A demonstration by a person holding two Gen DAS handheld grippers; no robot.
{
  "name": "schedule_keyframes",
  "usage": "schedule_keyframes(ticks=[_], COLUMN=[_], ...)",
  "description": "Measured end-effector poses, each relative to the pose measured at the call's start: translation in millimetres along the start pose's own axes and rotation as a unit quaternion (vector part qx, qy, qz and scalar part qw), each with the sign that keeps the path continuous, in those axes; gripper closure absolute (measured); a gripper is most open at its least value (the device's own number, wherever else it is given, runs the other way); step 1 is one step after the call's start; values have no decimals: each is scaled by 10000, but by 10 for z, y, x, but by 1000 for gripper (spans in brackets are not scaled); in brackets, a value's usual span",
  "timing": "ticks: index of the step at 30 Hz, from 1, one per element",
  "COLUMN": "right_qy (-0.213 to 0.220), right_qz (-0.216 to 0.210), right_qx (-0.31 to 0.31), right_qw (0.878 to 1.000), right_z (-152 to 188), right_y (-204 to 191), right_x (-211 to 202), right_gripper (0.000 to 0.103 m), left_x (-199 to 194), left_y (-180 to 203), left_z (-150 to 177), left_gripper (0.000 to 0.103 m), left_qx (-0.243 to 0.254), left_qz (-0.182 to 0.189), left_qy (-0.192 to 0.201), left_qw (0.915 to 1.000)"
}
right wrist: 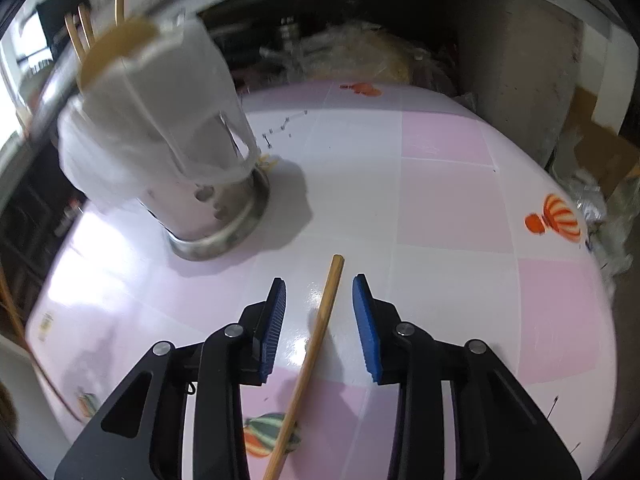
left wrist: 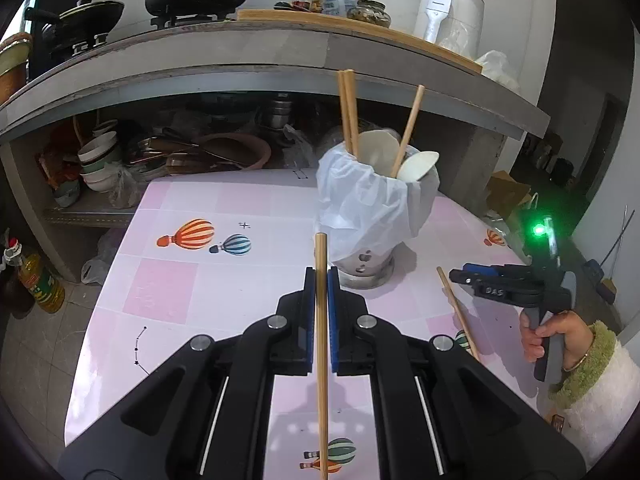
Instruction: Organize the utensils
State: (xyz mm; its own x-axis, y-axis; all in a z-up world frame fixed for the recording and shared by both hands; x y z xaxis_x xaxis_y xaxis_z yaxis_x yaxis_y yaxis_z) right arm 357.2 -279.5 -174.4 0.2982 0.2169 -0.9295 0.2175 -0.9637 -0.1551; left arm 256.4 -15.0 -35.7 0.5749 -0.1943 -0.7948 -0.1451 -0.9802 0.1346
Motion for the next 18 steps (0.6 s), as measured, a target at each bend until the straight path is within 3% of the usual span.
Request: schedule_keyframes(ticks=[8,18], right_qy=[-382,-481], right_qz=[583,637], right_qx=[-288,-314], right_qw=[9972,9963], right_z=[-29,-2], right_y=[-70,-105], right_x=[224,296], right_gripper=[81,94], left_x=[-20,-11], left_y=[-71,-28], left_z=[-6,6], left_gripper=[98,98], left_qx=[-56,73], left_qz=[21,-27], left_qy=[63,59], left_qw=[10000,10000])
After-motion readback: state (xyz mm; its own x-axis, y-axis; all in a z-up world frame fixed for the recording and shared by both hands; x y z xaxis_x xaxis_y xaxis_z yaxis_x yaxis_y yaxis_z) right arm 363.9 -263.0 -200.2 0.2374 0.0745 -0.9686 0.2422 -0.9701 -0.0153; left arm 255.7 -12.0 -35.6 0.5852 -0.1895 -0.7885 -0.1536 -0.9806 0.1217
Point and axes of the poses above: each gripper's, at about its wrist camera, not at the fingertips, and x roughly the way its jaws point, y to its right, z to its underside, the point moved 9 cm from there along x, roughly the way its jaws point, and after that the axes turned 15 degrees about -y, right-handed, at the moved point
